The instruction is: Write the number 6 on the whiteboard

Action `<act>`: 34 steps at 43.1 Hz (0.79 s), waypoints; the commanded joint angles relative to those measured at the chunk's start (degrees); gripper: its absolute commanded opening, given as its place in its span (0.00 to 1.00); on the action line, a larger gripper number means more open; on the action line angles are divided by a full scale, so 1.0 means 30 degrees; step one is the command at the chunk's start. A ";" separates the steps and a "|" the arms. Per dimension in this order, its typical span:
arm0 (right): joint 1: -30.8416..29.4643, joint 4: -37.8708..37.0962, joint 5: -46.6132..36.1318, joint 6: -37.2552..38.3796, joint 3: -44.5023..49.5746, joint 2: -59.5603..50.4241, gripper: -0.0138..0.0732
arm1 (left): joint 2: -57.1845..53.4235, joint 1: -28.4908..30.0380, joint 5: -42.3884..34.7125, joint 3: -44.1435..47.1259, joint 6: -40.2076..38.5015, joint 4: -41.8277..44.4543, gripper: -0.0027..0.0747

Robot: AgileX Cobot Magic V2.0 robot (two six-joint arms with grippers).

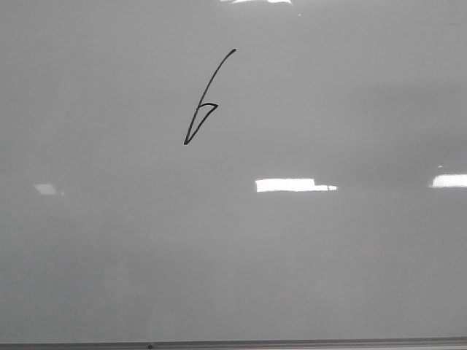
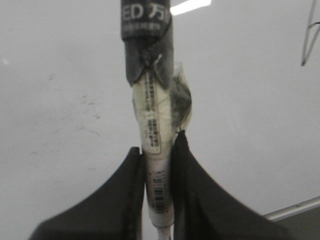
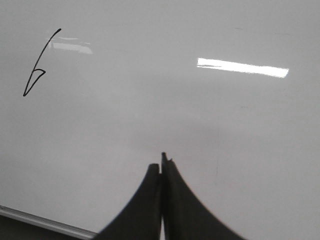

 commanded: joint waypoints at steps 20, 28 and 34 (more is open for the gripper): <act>-0.0129 0.0166 -0.1681 0.0036 -0.0368 0.0083 0.09 | 0.6990 0.2787 -0.6817 -0.0599 -0.0660 -0.1891 0.02; -0.0129 0.0166 -0.1739 0.0036 -0.0276 0.0083 0.09 | 1.0136 0.2787 -0.8589 -0.1681 -0.0660 -0.1998 0.02; -0.0129 0.0166 -0.1804 0.0036 -0.0034 0.0083 0.09 | 1.1765 0.2618 -0.8913 -0.2648 -0.0508 -0.1914 0.02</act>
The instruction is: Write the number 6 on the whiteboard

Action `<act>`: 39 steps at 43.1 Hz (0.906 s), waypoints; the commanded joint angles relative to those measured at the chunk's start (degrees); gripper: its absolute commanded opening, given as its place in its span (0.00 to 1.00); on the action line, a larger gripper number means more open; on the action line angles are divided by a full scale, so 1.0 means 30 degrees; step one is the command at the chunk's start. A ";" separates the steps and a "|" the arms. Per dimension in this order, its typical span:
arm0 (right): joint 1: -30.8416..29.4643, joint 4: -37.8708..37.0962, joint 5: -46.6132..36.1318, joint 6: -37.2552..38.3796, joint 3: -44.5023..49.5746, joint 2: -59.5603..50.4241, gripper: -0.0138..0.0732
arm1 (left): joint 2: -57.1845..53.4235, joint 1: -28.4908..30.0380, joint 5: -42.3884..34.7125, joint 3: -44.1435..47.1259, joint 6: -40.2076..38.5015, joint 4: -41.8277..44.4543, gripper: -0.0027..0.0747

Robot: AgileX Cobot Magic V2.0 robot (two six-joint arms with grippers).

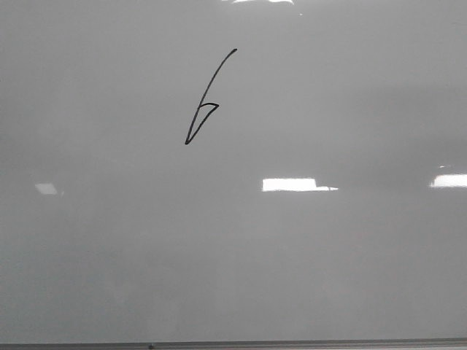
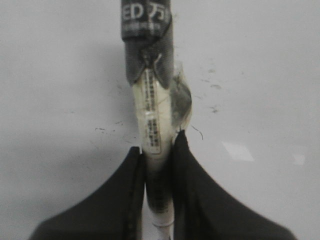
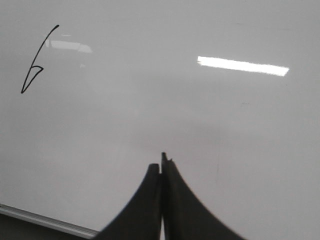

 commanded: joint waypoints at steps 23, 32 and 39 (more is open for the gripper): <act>-0.0129 0.0147 -0.1666 -0.0003 -0.0406 0.0130 0.09 | 0.3383 -0.0450 -0.3457 -0.1921 0.0022 -0.0060 0.42; -0.0129 0.0147 -0.1666 -0.0003 -0.0406 0.0130 0.09 | 0.3270 -0.0450 -0.3502 -0.1921 0.0022 -0.0060 0.53; -0.0129 0.0147 -0.1666 -0.0020 -0.0406 0.0130 0.09 | 0.2820 -0.0450 -0.3298 -0.1921 0.0022 -0.0060 0.62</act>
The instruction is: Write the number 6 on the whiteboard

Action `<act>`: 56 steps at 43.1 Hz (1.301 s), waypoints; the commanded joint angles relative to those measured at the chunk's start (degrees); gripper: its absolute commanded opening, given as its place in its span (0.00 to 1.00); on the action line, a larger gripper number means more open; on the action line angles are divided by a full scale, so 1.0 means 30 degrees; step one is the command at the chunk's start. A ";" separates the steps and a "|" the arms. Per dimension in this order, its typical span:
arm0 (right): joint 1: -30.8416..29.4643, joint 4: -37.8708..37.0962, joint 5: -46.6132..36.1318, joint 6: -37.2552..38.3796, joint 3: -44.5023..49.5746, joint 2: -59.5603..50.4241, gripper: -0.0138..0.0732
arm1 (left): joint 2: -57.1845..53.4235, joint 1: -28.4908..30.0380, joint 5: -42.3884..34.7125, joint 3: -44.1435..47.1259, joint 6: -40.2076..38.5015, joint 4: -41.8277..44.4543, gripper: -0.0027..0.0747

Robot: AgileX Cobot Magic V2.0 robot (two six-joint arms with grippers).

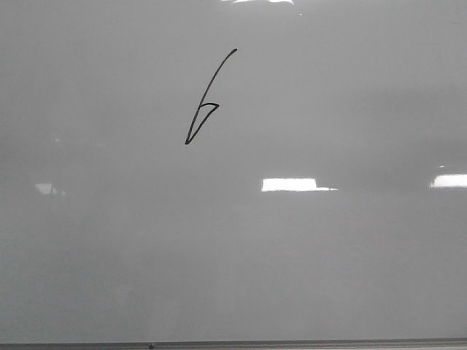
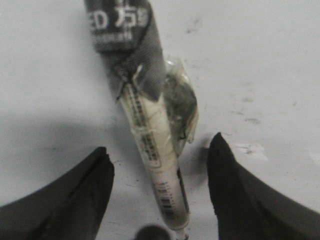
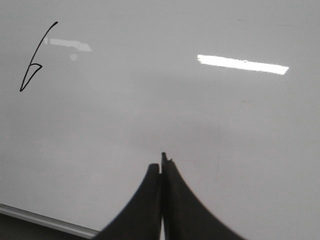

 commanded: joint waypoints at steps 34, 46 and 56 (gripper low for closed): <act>-0.0111 0.0147 -0.2393 -0.0020 -0.0532 0.0007 0.09 | -1.5232 -0.1684 0.1028 0.3481 0.0049 0.1203 0.24; -0.0111 0.0147 -0.3128 -0.0020 0.0678 -0.2986 0.09 | -2.0826 -0.3273 0.2791 0.5648 0.0049 0.1203 0.01; -0.0111 0.0147 -0.3521 -0.0020 0.0868 -0.4624 0.09 | -2.2689 -0.3305 0.2797 0.5955 0.0049 0.1203 0.01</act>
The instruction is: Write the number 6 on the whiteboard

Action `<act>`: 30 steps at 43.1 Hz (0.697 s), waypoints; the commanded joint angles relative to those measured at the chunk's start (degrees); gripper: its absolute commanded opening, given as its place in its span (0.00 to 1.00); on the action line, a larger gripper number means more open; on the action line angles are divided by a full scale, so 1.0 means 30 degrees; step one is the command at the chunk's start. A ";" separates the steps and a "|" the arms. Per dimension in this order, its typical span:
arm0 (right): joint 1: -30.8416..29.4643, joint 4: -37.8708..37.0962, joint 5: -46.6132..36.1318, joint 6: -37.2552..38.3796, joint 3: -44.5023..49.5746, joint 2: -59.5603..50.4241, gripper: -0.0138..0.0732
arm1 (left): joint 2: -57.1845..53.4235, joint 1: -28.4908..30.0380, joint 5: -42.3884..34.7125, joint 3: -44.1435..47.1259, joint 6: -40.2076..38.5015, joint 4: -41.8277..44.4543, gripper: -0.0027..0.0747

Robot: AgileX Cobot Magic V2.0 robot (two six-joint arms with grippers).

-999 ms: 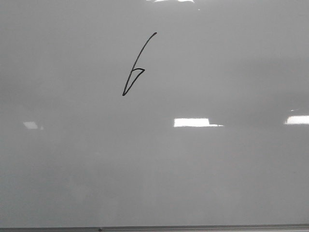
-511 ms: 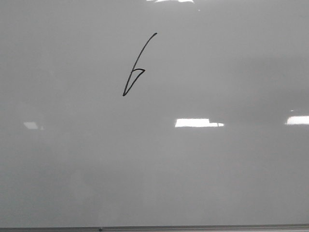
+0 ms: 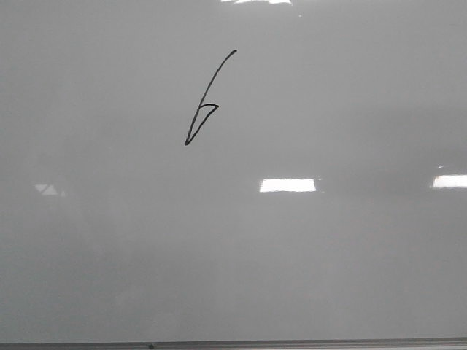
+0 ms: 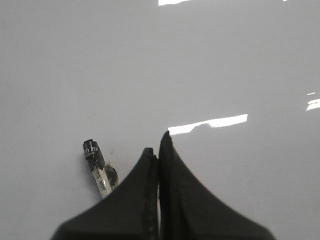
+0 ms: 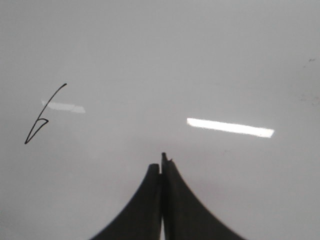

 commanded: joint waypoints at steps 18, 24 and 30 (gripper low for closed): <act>-0.0111 0.0147 -0.1563 -0.0020 -0.0465 0.0002 0.09 | -0.0099 -0.0124 -0.1256 -0.0510 0.0049 -0.0190 0.01; -0.0111 0.0147 -0.1563 -0.0020 -0.0465 0.0002 0.09 | -0.0099 -0.0124 -0.1256 -0.0510 0.0049 -0.0190 0.01; -0.0111 0.0147 -0.1563 -0.0020 -0.0465 0.0002 0.09 | -0.0099 -0.0124 -0.1256 -0.0510 0.0049 -0.0190 0.01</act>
